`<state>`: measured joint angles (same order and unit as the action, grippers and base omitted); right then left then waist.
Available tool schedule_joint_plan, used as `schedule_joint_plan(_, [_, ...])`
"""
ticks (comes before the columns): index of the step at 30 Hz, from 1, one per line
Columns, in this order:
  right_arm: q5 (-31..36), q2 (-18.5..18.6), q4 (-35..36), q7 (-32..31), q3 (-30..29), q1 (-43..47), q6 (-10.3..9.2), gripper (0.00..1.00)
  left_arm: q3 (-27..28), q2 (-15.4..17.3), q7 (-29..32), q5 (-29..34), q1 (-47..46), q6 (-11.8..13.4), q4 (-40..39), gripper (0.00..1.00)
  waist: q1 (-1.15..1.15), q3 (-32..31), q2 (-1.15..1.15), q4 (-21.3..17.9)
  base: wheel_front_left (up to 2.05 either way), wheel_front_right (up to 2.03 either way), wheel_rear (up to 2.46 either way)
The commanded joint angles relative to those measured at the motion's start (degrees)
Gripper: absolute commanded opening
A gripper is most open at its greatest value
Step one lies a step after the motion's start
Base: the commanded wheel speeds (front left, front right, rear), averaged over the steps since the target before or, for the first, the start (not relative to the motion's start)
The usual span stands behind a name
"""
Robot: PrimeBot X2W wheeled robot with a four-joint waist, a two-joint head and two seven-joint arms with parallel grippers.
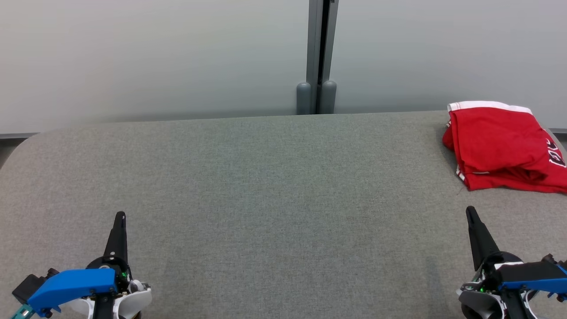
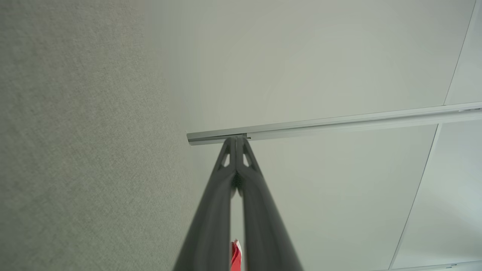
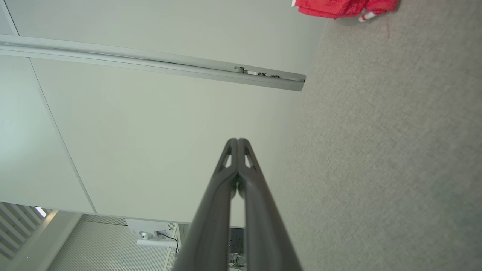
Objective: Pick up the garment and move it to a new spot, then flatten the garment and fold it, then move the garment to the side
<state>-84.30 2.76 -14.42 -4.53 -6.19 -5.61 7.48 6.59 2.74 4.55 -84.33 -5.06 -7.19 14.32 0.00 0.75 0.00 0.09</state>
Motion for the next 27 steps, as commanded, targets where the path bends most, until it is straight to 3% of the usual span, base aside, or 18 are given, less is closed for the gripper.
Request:
schedule_joint_plan(1, [-1.4, 0.2, 0.4, -0.5, -0.3, -0.7, 0.02, 0.00, -0.1, 0.2, 0.5, -1.4, -1.1, -0.5, -0.4, 0.00, 0.00, -0.1, 0.00, 0.0, 0.00, 0.00, 0.00])
schedule_joint_plan(18, [-8.3, 0.2, 0.5, -2.2, -0.5, -1.0, 0.02, 0.00, -0.1, 0.2, 2.2, -8.3, -1.4, -0.5, -0.4, 0.00, 0.00, -0.6, 0.00, -0.1, 0.00, 0.00, 0.00])
schedule_joint_plan(27, [-8.2, 0.2, 0.5, -2.2, -0.5, -1.0, 0.02, 0.00, -0.1, 0.2, 2.2, -8.1, -1.5, -0.5, -0.4, 0.00, 0.00, -0.6, 0.00, -0.1, 0.00, 0.00, 0.00])
